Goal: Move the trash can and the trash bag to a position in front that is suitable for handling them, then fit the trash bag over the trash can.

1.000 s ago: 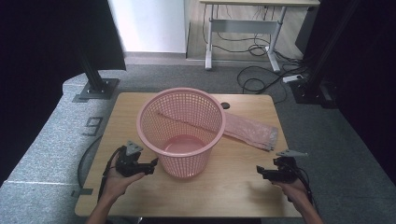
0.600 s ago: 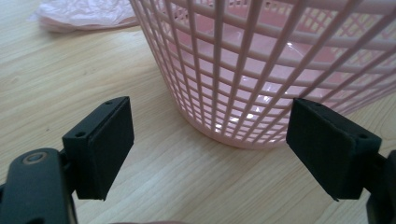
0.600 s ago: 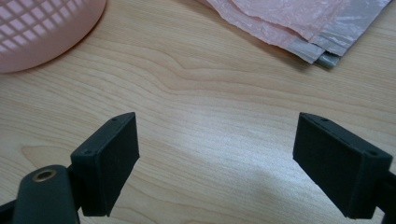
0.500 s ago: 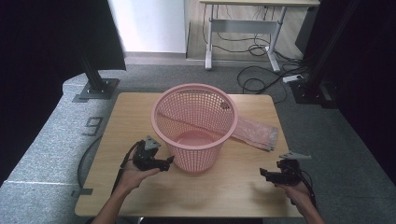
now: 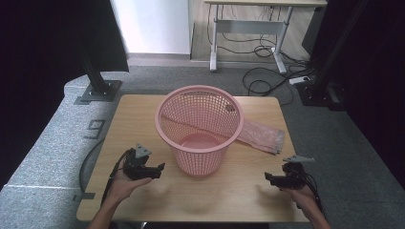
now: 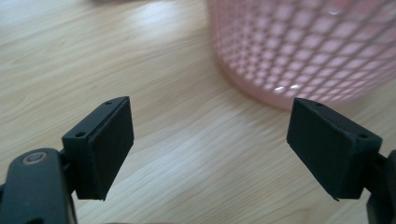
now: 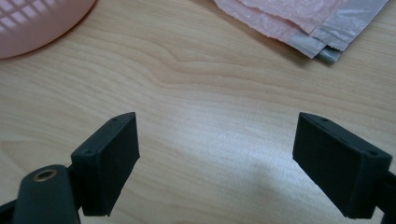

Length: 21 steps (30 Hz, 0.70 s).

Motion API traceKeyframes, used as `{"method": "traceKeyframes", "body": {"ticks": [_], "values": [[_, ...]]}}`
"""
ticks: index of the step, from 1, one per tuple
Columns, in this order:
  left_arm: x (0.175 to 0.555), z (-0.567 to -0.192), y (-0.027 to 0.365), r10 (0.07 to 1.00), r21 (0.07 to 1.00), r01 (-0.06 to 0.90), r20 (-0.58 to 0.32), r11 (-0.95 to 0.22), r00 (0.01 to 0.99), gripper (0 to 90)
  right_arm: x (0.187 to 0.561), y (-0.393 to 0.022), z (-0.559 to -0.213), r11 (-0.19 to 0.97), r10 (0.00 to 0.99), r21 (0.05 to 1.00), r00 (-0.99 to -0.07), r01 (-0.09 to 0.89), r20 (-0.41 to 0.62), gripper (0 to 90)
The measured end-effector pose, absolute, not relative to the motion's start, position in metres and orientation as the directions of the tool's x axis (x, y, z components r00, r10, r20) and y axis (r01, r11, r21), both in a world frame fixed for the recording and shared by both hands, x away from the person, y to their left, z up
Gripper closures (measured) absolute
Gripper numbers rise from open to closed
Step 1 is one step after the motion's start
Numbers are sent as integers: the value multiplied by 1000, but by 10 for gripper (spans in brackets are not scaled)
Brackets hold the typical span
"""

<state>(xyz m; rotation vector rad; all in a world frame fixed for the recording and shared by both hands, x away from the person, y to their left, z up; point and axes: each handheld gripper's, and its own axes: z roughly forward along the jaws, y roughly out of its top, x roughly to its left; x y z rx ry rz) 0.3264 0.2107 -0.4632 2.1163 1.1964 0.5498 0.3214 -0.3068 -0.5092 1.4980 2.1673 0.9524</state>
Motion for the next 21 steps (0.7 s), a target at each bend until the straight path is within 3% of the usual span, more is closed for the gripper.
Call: {"method": "traceKeyframes", "body": {"ticks": [8, 10, 21], "values": [[329, -464, 223, 889, 708, 619, 28, -340, 457, 150, 334, -298, -509, 245, 920, 704, -390, 667, 49, 129], [331, -464, 225, 890, 706, 625, 14, -331, 456, 204, 342, -291, -508, 254, 918, 709, -394, 658, 36, 128], [332, -467, 239, 915, 727, 623, 17, -289, 404, 188, 429, -232, -512, 328, 881, 729, -472, 601, -8, 132]]}}
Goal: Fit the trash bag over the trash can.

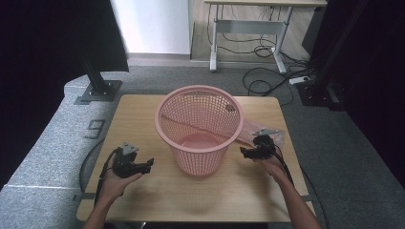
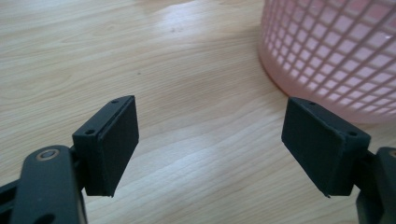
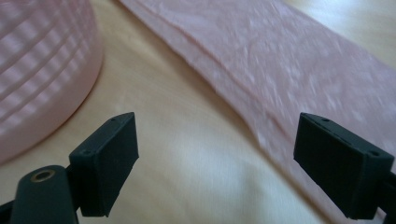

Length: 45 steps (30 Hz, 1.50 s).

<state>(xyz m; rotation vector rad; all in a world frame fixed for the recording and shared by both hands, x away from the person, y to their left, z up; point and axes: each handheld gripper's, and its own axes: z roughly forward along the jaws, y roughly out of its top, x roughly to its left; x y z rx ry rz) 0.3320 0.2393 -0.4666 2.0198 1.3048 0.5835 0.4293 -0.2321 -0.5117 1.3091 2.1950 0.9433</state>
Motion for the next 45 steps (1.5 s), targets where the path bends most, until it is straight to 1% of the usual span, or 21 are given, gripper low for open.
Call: {"method": "traceKeyframes", "body": {"ticks": [1, 6, 7, 9, 14, 16, 17, 18, 19, 21, 22, 24, 28, 30, 32, 36, 39, 40, 41, 42, 45], "values": [[332, -467, 241, 916, 728, 622, 20, -289, 401, 188, 429, -232, -512, 328, 881, 729, -472, 601, -8, 132], [334, -467, 248, 927, 734, 630, -2, -254, 375, 189, 458, -220, -520, 353, 883, 708, -468, 611, -37, 149], [333, -466, 249, 930, 738, 630, -10, -241, 368, 189, 461, -220, -520, 351, 883, 709, -469, 611, -33, 184], [333, -465, 251, 935, 743, 633, -29, -217, 354, 194, 468, -222, -524, 340, 877, 728, -480, 595, -17, 303], [333, -466, 254, 937, 742, 639, -40, -204, 346, 206, 479, -233, -538, 344, 875, 689, -484, 638, 11, 389], [334, -466, 254, 938, 741, 640, -40, -203, 345, 205, 480, -235, -540, 346, 879, 674, -477, 653, 12, 444], [334, -466, 254, 938, 740, 641, -39, -205, 345, 203, 480, -237, -540, 344, 880, 672, -474, 656, 12, 498], [334, -467, 253, 938, 738, 642, -37, -208, 346, 203, 480, -237, -540, 344, 880, 672, -474, 656, 12, 498], [334, -467, 253, 937, 736, 643, -32, -213, 348, 203, 480, -238, -540, 344, 882, 672, -472, 656, 10, 546], [333, -468, 251, 936, 731, 644, -21, -225, 351, 202, 479, -240, -539, 331, 887, 677, -462, 658, 15, 685], [333, -468, 251, 937, 731, 644, -21, -224, 350, 202, 479, -243, -539, 320, 886, 674, -463, 666, 37, 754], [332, -468, 251, 936, 732, 643, -21, -224, 351, 203, 478, -246, -539, 307, 883, 670, -465, 676, 64, 837], [332, -467, 253, 936, 737, 641, -29, -217, 350, 205, 464, -255, -535, 345, 860, 673, -508, 654, 54, 889], [332, -467, 253, 934, 737, 639, -31, -218, 355, 205, 460, -260, -535, 341, 860, 663, -506, 667, 68, 890], [332, -467, 253, 931, 739, 636, -33, -222, 364, 205, 446, -271, -534, 334, 860, 663, -504, 670, 75, 892], [335, -467, 254, 926, 739, 632, -30, -234, 377, 205, 425, -286, -530, 359, 842, 667, -535, 653, 70, 893], [338, -467, 254, 922, 737, 631, -27, -243, 386, 210, 411, -295, -527, 346, 845, 671, -528, 656, 80, 893], [340, -467, 255, 921, 737, 631, -28, -243, 387, 211, 405, -298, -527, 345, 847, 671, -526, 656, 79, 892], [340, -467, 255, 921, 737, 631, -28, -243, 388, 214, 390, -303, -527, 347, 847, 661, -525, 665, 83, 892], [341, -467, 255, 921, 736, 630, -26, -246, 389, 214, 390, -303, -527, 347, 847, 661, -525, 665, 83, 892], [342, -468, 253, 921, 734, 633, -28, -245, 389, 214, 370, -307, -523, 353, 846, 654, -526, 669, 81, 892]]}}
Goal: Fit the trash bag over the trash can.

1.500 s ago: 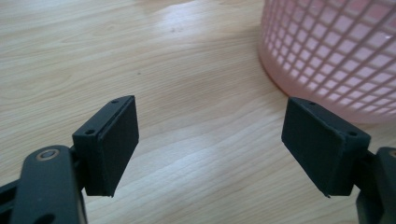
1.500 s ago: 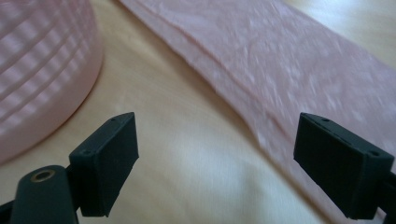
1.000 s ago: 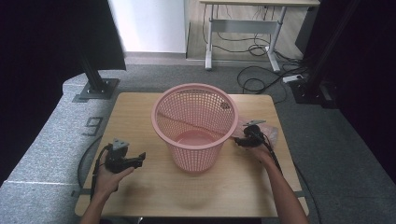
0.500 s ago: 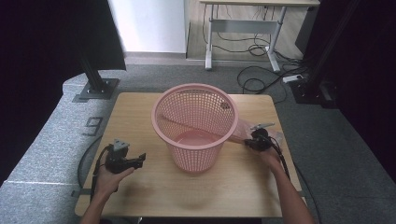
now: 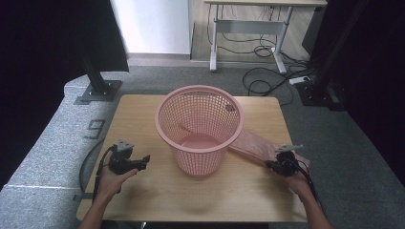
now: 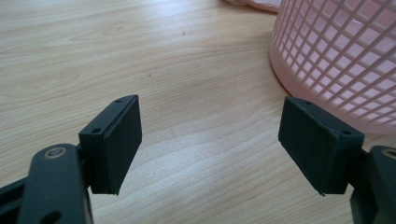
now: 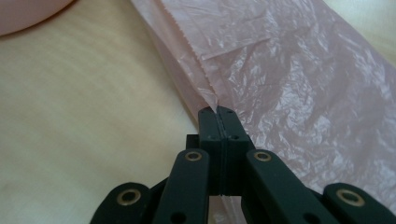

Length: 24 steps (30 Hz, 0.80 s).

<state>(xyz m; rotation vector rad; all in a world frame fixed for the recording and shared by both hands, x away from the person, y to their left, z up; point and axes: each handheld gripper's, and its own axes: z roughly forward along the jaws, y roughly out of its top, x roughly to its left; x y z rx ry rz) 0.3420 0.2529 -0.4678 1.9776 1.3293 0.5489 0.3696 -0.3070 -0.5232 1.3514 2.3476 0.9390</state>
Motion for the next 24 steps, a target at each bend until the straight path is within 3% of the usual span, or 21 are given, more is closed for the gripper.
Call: {"method": "traceKeyframes", "body": {"ticks": [7, 8, 11, 14, 18, 24], "values": [[339, -466, 250, 917, 736, 627, -22, -254, 397, 215, 338, -316, -525, 380, 861, 611, -507, 694, 40, 876], [339, -466, 250, 918, 736, 628, -25, -252, 397, 215, 337, -317, -524, 377, 864, 616, -502, 692, 35, 814], [340, -467, 248, 917, 735, 630, -29, -249, 397, 215, 341, -307, -516, 347, 872, 669, -488, 657, 27, 496], [341, -468, 247, 914, 728, 634, -23, -262, 404, 215, 353, -280, -507, 349, 861, 737, -508, 579, -8, 309], [341, -470, 244, 913, 723, 635, -14, -273, 408, 215, 384, -242, -505, 353, 836, 752, -548, 557, 13, 215], [340, -471, 244, 914, 725, 632, -7, -274, 405, 215, 423, -206, -526, 382, 825, 704, -564, 599, 33, 160]]}}
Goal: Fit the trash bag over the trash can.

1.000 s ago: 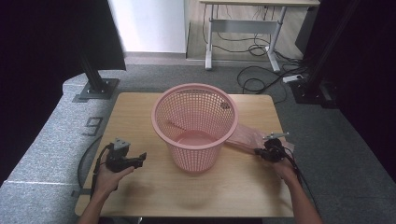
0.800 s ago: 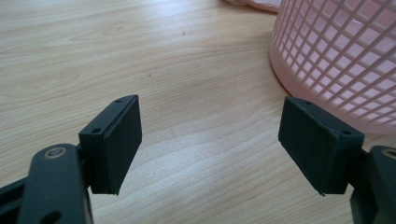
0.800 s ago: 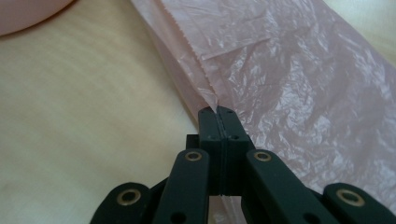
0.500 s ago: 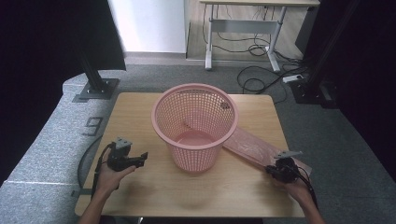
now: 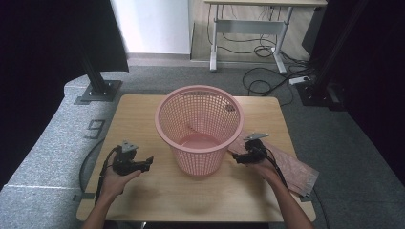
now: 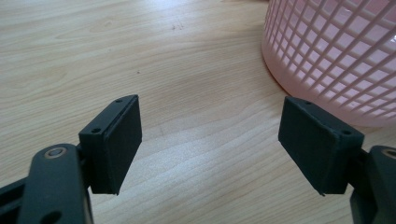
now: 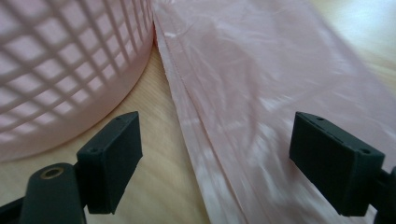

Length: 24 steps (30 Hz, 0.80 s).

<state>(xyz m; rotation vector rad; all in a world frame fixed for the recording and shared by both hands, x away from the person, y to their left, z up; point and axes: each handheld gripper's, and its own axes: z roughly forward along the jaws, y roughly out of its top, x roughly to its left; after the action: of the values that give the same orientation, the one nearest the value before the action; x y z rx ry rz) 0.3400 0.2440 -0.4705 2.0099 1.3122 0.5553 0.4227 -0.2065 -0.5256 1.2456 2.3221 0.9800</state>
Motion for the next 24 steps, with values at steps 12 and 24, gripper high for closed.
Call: {"method": "traceKeyframes", "body": {"ticks": [12, 24], "values": [[337, -470, 246, 917, 732, 628, -11, -264, 399, 218, 452, -182, -547, 369, 854, 700, -520, 612, 5, 228], [337, -471, 245, 912, 726, 628, -3, -280, 410, 219, 453, -215, -543, 360, 858, 709, -513, 607, 4, 749]]}}
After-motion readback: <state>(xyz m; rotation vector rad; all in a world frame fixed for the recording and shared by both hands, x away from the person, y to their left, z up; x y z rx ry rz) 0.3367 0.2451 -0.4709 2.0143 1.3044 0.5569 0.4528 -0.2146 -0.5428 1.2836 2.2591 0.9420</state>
